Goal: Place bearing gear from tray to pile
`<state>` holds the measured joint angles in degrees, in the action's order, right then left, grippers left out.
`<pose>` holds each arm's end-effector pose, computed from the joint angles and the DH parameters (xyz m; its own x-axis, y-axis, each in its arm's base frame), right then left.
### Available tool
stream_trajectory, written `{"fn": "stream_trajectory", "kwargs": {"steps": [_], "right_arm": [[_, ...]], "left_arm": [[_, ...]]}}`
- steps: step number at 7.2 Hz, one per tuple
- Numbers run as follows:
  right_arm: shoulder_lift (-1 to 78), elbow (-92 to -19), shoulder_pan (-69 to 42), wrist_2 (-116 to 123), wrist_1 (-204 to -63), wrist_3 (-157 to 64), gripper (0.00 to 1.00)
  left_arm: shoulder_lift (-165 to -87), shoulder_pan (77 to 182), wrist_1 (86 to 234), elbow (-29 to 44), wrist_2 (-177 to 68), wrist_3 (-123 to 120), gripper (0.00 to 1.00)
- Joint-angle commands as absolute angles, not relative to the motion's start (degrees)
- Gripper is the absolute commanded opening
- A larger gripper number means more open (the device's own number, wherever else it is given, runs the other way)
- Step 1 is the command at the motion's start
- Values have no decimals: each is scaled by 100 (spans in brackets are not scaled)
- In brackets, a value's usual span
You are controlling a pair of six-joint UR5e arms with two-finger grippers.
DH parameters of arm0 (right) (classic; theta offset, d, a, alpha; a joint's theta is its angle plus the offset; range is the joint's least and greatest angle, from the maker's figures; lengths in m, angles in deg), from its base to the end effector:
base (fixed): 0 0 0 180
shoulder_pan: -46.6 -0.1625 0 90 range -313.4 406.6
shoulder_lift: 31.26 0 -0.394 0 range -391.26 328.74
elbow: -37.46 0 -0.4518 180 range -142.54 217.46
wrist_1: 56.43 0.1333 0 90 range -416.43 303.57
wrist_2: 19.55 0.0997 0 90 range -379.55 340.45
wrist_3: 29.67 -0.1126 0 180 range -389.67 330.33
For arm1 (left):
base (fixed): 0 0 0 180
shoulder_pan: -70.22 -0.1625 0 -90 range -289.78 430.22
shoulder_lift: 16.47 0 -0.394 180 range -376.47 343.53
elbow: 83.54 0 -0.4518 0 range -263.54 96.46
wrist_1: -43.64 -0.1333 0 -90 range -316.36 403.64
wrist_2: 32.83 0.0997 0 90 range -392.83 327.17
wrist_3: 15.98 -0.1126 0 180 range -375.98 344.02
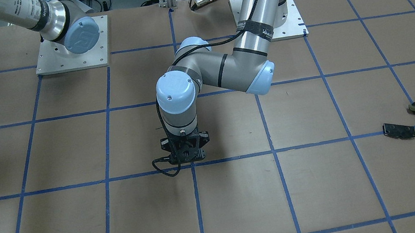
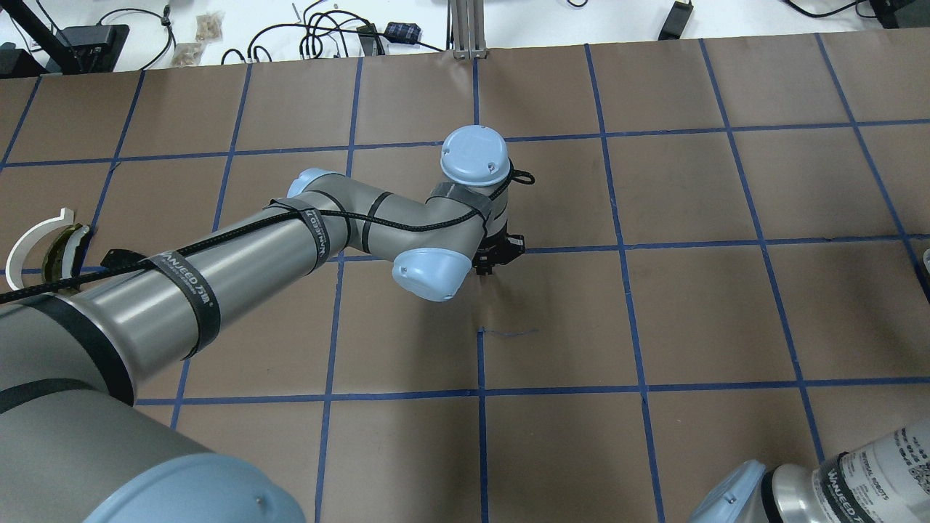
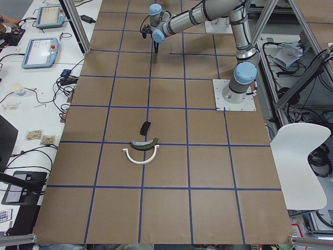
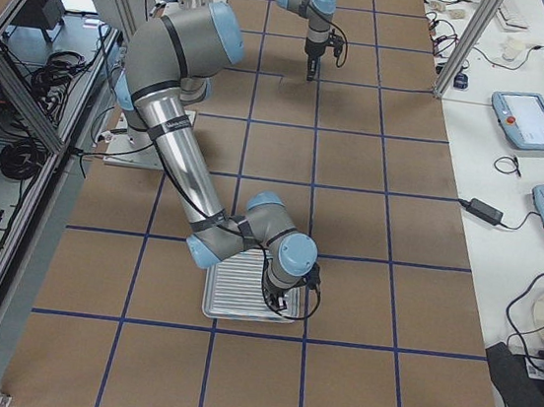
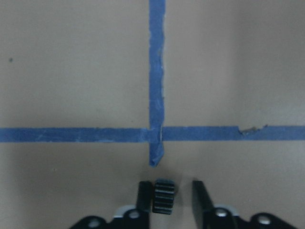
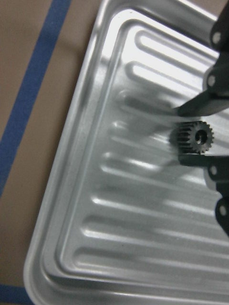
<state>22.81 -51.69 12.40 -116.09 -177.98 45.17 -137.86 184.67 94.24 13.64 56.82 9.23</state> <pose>-0.5059 -0.4895 0.1041 -0.9443 -0.3276 -0.0297 -0.3287 0.9360 0.1258 -0.3951 -0.5452 0.1060 -0.9998 -0.0132 0.0117 -0.0133 0.9999 -0.0105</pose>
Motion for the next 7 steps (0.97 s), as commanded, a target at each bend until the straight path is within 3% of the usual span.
{"fn": "stream_trajectory", "kwargs": {"steps": [1, 5, 7], "right_arm": [[2288, -5149, 1241, -11640, -17799, 4503, 0], [3200, -5148, 813, -11790, -17057, 3654, 0], [3858, -5157, -107, -11807, -16116, 2419, 0]], "left_arm": [[-13637, 18256, 9461, 1384, 5681, 829, 0], [-12197, 15667, 11276, 1445, 6396, -1949, 0], [-12124, 14062, 11125, 1865, 6569, -3968, 0]]}}
